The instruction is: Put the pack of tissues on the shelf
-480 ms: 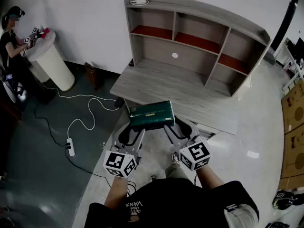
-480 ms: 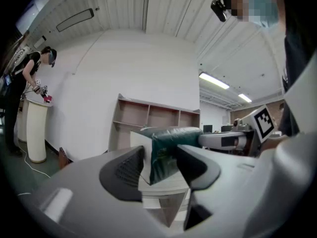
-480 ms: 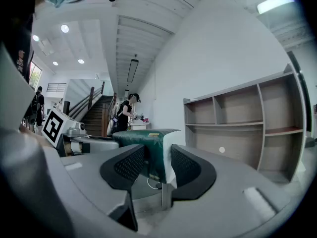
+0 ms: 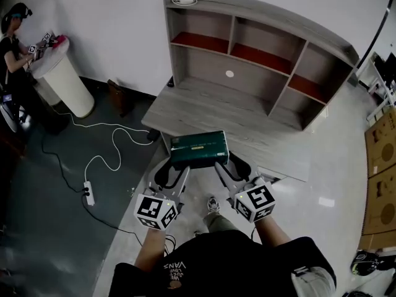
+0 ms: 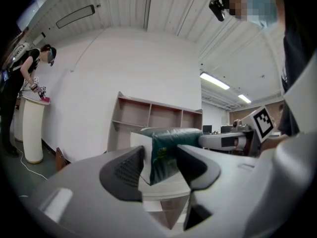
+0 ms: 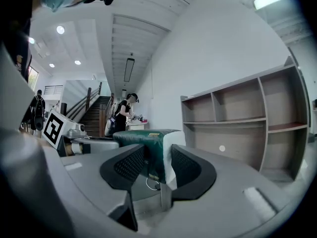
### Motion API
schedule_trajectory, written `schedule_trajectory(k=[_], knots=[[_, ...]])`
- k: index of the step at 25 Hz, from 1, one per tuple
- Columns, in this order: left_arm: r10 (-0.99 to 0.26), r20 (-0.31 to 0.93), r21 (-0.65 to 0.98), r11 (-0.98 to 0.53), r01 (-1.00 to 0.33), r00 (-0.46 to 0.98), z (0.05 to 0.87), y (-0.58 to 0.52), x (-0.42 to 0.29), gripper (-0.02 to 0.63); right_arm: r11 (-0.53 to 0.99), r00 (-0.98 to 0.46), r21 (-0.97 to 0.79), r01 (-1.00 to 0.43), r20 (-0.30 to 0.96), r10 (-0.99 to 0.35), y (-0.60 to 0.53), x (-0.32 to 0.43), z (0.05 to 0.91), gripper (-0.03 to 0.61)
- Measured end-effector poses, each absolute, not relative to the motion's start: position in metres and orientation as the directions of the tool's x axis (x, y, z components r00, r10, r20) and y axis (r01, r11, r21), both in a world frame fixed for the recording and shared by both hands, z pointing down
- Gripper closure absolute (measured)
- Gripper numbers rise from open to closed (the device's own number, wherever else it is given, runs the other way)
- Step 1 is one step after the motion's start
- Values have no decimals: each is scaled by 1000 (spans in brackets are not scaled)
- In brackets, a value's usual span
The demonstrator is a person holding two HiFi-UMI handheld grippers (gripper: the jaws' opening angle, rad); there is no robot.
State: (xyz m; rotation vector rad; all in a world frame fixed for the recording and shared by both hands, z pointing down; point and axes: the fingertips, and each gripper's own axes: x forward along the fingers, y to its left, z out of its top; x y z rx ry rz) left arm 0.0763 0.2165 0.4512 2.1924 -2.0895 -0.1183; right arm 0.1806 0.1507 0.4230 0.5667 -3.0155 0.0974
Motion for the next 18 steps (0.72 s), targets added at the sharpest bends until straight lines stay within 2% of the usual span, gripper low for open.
schedule_trajectory(k=[18], knots=[[-1000, 21, 118, -7, -993, 10, 444, 60, 19, 379, 943, -944, -69, -326, 75, -321, -11, 122, 418, 410]])
